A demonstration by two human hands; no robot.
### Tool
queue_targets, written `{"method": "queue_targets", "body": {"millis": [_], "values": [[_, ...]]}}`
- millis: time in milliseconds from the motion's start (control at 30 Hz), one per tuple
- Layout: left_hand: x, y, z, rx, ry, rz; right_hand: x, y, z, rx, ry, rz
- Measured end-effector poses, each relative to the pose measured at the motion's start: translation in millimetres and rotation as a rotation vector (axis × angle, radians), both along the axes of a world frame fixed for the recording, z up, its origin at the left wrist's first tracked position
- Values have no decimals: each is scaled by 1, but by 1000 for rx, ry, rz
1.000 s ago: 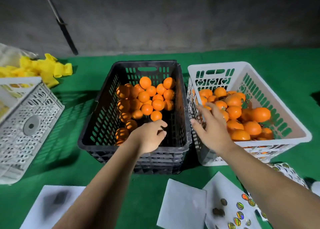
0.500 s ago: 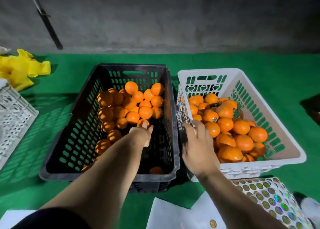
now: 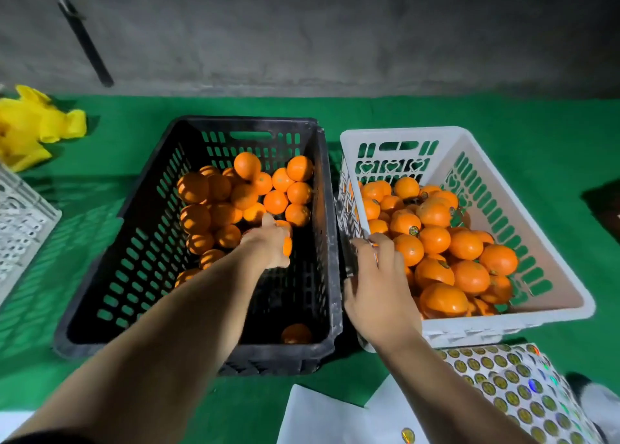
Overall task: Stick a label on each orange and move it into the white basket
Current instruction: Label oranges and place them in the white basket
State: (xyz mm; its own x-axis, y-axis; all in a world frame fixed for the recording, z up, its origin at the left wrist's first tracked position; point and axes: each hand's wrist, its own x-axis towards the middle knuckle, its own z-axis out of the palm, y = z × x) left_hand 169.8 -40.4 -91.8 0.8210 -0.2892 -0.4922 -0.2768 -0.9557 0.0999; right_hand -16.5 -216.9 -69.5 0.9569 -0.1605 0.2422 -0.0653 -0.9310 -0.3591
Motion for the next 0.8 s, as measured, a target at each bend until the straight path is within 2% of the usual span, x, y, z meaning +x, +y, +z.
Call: {"method": "queue_targets", "body": {"millis": [100,167,233,300,333,400,433,533,600,667,800], "values": [[-12,0,42,-380,-155,107,-3,1,5,13,-12,2],[-43,10,71,-721,-329,214,-8,3,8,-4,-36,24],[-98,15,89,-1103,-481,203,-13,2,11,-10,-46,69],[-166,14,93,-1484,-515,218,-18,0,16,104,-72,117],[-199,12,90,-1558,-522,226,-22,-1,18,220,-108,122],[-255,12,70,-1531,-460,177,-39,-5,16,434,-233,59],[-279,13,54,-1494,-358,153,-52,-8,11,485,-299,2],[-325,19,3,-1375,45,97,-121,-14,-29,412,-336,-139],[-341,13,-35,-1291,229,21,-170,-21,-69,304,-209,-230],[-346,3,-67,-1190,370,-38,-204,-30,-107,247,3,-282],[-339,-14,-109,-930,503,-92,-223,-45,-150,49,518,-135]]}}
